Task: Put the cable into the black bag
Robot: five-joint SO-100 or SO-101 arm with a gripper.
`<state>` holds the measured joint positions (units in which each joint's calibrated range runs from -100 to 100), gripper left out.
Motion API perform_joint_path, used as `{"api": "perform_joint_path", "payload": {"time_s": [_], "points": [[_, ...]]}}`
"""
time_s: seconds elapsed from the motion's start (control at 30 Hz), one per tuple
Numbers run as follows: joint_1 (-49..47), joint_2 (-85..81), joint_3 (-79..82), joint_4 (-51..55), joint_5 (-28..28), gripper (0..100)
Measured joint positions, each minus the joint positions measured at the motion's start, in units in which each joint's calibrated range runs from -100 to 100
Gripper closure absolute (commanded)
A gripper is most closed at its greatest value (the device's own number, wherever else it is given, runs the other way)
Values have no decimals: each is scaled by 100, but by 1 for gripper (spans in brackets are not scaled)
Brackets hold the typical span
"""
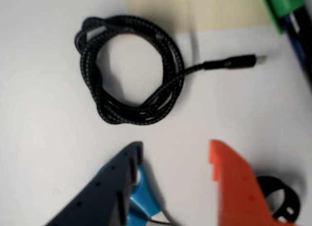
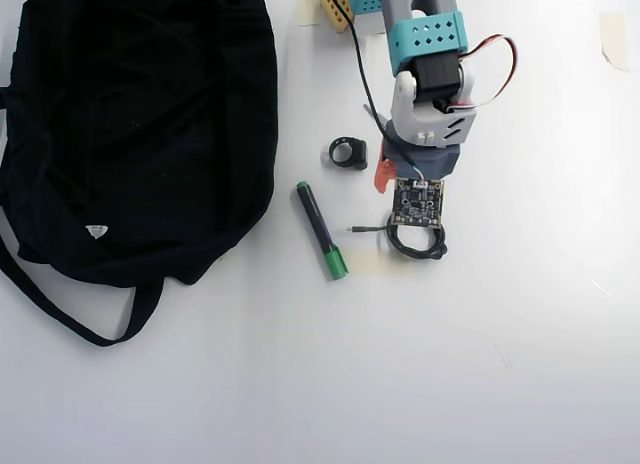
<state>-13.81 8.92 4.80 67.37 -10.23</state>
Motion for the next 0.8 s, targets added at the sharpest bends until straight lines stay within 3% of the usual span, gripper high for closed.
{"api": "perform_joint_path", "payload": {"time_s": [0.27, 0.8], "points": [[-73, 266, -236, 0, -327, 78], [-301, 880, -653, 172, -440, 73]]}}
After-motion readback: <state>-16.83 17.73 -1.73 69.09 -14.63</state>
